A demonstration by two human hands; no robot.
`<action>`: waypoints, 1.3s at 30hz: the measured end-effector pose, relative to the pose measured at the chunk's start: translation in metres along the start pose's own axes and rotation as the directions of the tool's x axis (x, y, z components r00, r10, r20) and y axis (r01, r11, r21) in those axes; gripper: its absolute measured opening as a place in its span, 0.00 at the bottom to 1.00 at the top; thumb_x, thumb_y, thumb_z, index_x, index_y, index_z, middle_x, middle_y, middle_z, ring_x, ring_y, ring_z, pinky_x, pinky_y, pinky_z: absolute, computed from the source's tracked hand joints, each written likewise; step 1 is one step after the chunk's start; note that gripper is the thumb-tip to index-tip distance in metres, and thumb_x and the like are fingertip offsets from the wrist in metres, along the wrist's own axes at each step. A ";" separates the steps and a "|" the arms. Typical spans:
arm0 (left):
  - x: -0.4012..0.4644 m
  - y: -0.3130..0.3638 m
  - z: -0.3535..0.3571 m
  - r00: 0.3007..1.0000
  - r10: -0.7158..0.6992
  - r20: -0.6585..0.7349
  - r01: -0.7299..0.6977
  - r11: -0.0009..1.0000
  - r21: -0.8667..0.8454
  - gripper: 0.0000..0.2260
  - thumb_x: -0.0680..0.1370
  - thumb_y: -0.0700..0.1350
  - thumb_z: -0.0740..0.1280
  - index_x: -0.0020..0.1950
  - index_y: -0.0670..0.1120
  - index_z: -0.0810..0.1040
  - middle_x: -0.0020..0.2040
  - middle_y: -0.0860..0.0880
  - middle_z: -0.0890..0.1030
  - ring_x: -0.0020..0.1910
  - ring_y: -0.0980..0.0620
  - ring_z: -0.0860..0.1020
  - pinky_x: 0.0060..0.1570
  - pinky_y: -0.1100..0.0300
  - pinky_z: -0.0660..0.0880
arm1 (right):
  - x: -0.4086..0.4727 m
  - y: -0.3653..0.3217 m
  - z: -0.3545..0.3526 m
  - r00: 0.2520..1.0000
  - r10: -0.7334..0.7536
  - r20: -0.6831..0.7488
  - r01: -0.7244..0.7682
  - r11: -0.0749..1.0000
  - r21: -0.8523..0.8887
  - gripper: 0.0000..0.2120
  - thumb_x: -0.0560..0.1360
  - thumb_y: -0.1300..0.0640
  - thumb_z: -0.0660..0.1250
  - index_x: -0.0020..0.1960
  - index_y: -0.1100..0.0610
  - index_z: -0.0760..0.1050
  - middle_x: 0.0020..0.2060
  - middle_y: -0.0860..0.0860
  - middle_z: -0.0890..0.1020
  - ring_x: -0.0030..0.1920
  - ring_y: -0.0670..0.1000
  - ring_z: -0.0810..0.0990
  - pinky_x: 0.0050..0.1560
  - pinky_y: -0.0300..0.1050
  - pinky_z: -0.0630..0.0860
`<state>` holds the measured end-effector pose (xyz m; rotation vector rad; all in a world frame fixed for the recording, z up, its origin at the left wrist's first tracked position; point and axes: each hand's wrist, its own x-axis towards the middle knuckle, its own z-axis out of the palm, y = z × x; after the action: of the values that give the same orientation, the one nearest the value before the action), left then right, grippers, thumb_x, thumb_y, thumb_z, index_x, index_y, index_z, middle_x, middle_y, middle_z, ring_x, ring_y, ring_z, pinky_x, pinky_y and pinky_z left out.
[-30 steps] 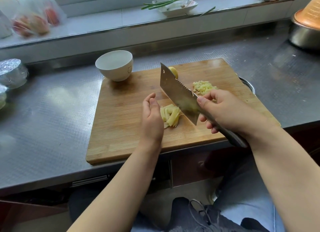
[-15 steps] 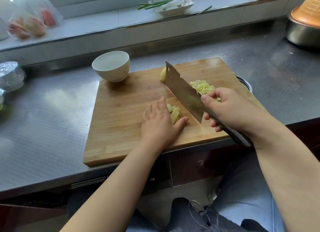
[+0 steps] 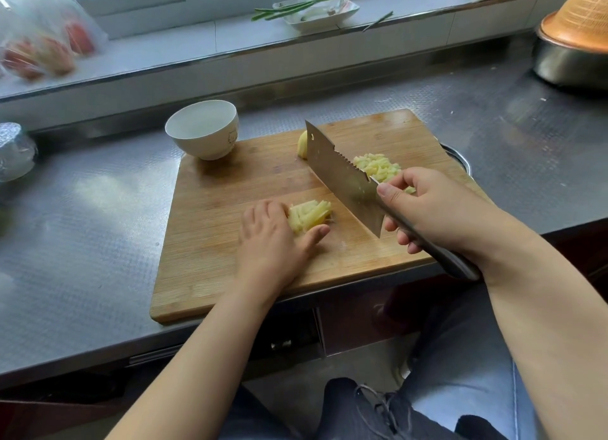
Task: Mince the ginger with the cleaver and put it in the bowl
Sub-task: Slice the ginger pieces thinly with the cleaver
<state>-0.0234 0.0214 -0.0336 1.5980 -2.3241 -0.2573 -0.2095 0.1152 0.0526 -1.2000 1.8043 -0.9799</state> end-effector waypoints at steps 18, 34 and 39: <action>0.011 0.012 0.003 0.994 0.103 -0.026 -0.106 0.977 -0.186 0.20 0.75 0.65 0.63 0.59 0.54 0.74 0.64 0.53 0.68 0.66 0.52 0.61 0.63 0.57 0.61 | -0.002 -0.001 0.003 1.000 0.007 0.010 -0.007 1.000 -0.003 0.10 0.82 0.50 0.61 0.49 0.57 0.71 0.35 0.56 0.80 0.25 0.46 0.75 0.24 0.41 0.75; 0.012 -0.002 -0.001 0.960 0.269 0.081 -0.237 0.931 -0.279 0.31 0.74 0.59 0.68 0.73 0.53 0.60 0.66 0.53 0.69 0.66 0.53 0.65 0.68 0.50 0.65 | -0.008 -0.006 0.011 0.998 -0.006 0.062 0.005 1.000 0.009 0.10 0.82 0.52 0.60 0.49 0.58 0.72 0.33 0.56 0.78 0.24 0.46 0.74 0.24 0.41 0.74; 0.014 0.007 0.005 0.970 0.228 0.082 -0.217 0.968 -0.126 0.30 0.76 0.61 0.62 0.73 0.51 0.57 0.69 0.51 0.65 0.69 0.50 0.61 0.71 0.50 0.60 | -0.004 -0.004 0.016 0.999 -0.004 0.051 0.003 1.000 0.022 0.09 0.83 0.52 0.59 0.49 0.57 0.71 0.33 0.56 0.78 0.23 0.46 0.74 0.23 0.41 0.74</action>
<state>-0.0364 0.0111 -0.0342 1.2830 -2.4850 -0.4174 -0.1921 0.1149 0.0501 -1.2050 1.7479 -0.9598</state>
